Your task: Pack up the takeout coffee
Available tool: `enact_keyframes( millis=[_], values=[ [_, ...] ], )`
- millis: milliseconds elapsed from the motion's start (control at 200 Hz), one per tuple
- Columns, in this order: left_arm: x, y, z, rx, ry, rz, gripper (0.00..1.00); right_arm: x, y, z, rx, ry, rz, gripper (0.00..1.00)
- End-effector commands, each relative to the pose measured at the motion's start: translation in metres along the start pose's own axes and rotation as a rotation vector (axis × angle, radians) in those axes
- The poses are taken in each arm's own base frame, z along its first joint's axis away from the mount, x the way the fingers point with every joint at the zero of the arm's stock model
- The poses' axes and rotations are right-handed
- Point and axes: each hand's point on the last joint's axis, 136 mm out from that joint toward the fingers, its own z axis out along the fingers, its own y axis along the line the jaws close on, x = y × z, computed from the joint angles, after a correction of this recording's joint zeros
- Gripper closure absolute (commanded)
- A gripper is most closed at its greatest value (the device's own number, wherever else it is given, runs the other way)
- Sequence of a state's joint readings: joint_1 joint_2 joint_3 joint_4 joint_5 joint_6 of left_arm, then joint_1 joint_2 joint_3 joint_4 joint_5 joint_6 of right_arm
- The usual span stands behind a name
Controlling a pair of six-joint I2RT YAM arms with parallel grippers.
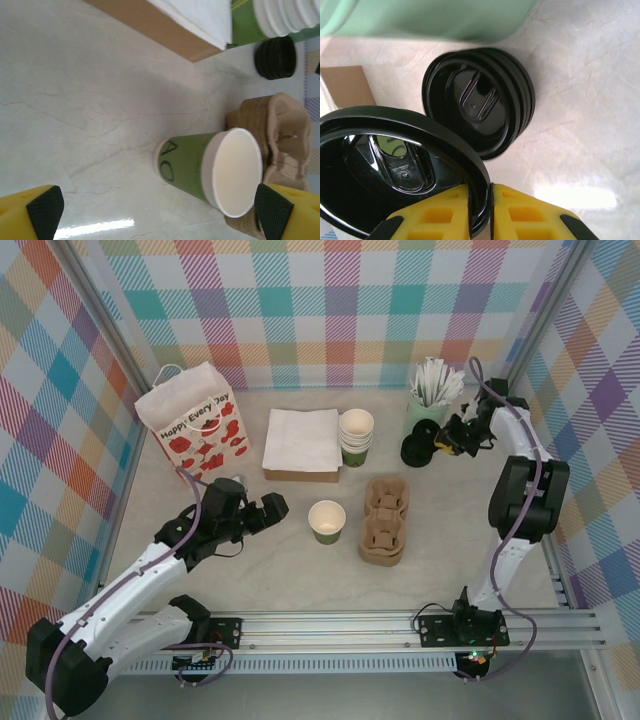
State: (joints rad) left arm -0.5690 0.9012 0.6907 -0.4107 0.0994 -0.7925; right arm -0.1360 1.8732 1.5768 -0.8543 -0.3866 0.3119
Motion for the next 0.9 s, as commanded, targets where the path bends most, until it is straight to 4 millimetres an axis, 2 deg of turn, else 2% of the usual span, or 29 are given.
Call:
enact_keyframes(
  millis=[0, 140, 345, 580, 705, 895],
  values=[
    [-0.011, -0.049, -0.012, 0.189, -0.020, 0.045, 0.00, 0.015, 0.023, -0.028, -0.080, -0.051, -0.069, 0.84],
    [-0.015, -0.089, -0.015, 0.341, -0.007, 0.076, 0.00, 0.047, 0.044, -0.045, -0.177, -0.057, -0.113, 0.84],
    [-0.012, -0.140, -0.007, 0.440, 0.038, 0.134, 0.00, 0.106, 0.074, -0.050, -0.254, -0.026, -0.212, 0.84],
    [-0.002, -0.179, 0.014, 0.480, 0.098, 0.182, 0.00, 0.165, 0.103, -0.051, -0.290, 0.022, -0.313, 0.84],
    [0.010, -0.196, 0.022, 0.502, 0.133, 0.209, 0.00, 0.183, 0.110, -0.054, -0.288, 0.031, -0.348, 0.84],
    [0.025, -0.209, 0.035, 0.500, 0.169, 0.239, 0.02, 0.195, 0.122, -0.061, -0.316, 0.039, -0.377, 0.84]
  ],
)
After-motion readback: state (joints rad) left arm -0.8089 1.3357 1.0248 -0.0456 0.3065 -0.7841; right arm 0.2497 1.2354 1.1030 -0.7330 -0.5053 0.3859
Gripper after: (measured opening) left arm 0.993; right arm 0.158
